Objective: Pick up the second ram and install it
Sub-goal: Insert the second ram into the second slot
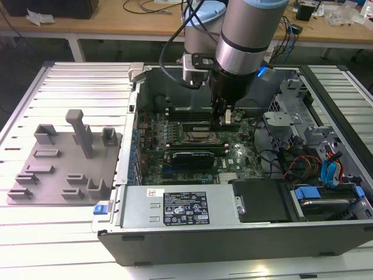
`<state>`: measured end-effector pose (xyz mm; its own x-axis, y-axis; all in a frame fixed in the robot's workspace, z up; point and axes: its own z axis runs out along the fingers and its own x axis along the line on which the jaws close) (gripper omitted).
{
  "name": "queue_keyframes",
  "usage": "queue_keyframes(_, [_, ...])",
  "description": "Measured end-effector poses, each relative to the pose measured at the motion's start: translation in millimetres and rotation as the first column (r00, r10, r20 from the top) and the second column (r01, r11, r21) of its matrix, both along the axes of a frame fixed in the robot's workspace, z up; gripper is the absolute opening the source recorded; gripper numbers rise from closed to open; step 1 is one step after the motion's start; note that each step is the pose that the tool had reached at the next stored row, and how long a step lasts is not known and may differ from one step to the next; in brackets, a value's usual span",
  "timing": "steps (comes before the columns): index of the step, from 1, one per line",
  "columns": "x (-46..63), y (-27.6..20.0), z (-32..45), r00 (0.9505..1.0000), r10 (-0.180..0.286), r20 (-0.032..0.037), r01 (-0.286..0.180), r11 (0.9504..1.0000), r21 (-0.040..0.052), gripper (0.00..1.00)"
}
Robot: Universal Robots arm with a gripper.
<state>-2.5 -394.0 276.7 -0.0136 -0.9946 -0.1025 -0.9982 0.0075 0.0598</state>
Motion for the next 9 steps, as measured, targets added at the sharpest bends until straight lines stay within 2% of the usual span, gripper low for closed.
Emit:
queue_keyframes(2, [-12.9, -1.4, -1.2, 1.0000, 0.000, 0.0000, 0.000, 1.0000, -0.0002, 0.11])
queue_keyframes(9, [-14.1, -2.6, -12.5, 1.0000, 0.000, -0.0001, 0.000, 1.0000, -0.0001, 0.11])
